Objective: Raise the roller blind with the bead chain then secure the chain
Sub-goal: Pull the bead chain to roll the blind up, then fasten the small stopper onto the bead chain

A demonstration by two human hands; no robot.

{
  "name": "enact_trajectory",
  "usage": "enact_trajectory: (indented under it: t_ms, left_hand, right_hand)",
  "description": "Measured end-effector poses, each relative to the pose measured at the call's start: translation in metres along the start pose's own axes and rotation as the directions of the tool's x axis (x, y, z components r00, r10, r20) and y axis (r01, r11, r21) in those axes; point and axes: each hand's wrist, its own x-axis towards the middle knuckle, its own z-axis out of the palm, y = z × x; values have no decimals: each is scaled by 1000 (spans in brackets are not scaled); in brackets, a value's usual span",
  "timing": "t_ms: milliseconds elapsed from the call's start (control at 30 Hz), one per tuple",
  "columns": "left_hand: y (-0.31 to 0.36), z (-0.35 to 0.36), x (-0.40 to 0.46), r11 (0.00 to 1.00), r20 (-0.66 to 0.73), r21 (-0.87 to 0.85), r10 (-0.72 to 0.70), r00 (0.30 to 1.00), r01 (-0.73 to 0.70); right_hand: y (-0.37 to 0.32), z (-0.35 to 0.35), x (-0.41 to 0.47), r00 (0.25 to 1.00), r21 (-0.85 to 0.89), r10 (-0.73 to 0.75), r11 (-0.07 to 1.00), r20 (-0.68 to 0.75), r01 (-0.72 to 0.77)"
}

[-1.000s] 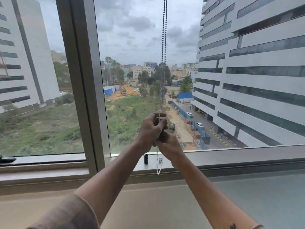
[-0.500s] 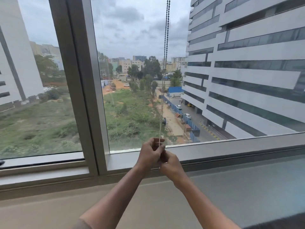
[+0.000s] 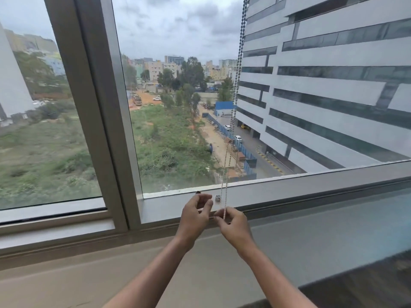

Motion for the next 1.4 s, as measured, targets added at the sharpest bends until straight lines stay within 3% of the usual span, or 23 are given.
enact_trajectory:
  t_ms: [267,700,967,1267,1400]
  left_hand:
    - [-51,3,33,976,-166,191,-76,983,108]
    - [-112,28,109,923,-285,314,-130,950,221]
    - [-124,34,119,923,-272,347,-69,960,164]
    - [-107,46,81,973,-89,228,59,994,-37]
    - [-99,45,62,979,-73,197,69,995,-53]
  right_hand:
    - [35,-8,20,994,-122,-95,989,-51,88]
    - [85,-24,60,972,-37,-233,971,39,235]
    - [92,-24,80,970,117,-225,970,94,214]
    - [82,-15,86,952,232,-286,938,105,256]
    - [69,-15,79,943,231,-318,929,97,289]
